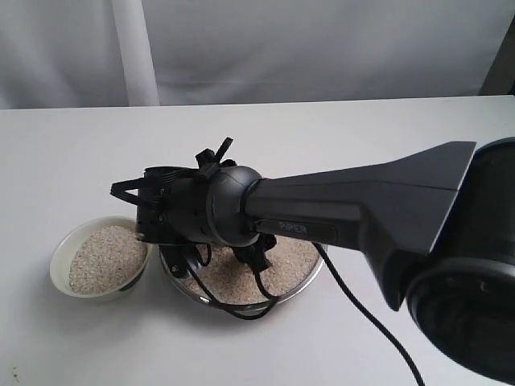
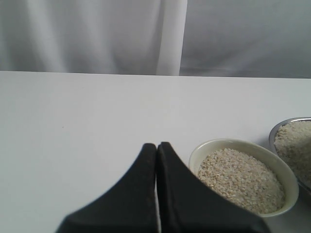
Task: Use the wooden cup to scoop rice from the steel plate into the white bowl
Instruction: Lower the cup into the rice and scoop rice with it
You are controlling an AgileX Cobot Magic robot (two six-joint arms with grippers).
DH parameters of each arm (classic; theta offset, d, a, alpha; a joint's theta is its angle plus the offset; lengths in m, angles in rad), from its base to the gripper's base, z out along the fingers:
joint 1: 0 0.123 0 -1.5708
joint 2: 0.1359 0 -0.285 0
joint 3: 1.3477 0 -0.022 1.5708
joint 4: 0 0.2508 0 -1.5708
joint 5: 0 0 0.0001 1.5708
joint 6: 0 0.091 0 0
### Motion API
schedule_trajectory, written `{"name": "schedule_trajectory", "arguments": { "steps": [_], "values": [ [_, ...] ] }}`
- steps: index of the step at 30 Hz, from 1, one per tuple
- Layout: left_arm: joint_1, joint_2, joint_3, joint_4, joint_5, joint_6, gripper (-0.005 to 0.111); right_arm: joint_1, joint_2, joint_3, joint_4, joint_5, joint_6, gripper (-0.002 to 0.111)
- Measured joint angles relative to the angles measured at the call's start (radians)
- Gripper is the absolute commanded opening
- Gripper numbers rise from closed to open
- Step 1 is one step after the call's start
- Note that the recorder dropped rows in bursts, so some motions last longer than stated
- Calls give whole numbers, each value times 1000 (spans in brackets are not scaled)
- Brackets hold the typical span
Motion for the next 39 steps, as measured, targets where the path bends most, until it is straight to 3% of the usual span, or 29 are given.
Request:
{"name": "schedule_trajectory", "arguments": {
  "steps": [14,39],
  "values": [
    [0,0,0,0,0,0,0,-2,-12,-9,139,-24,1,7],
    [0,0,0,0,0,0,0,-133,-53,-11,531,-158,11,6]
  ]
}}
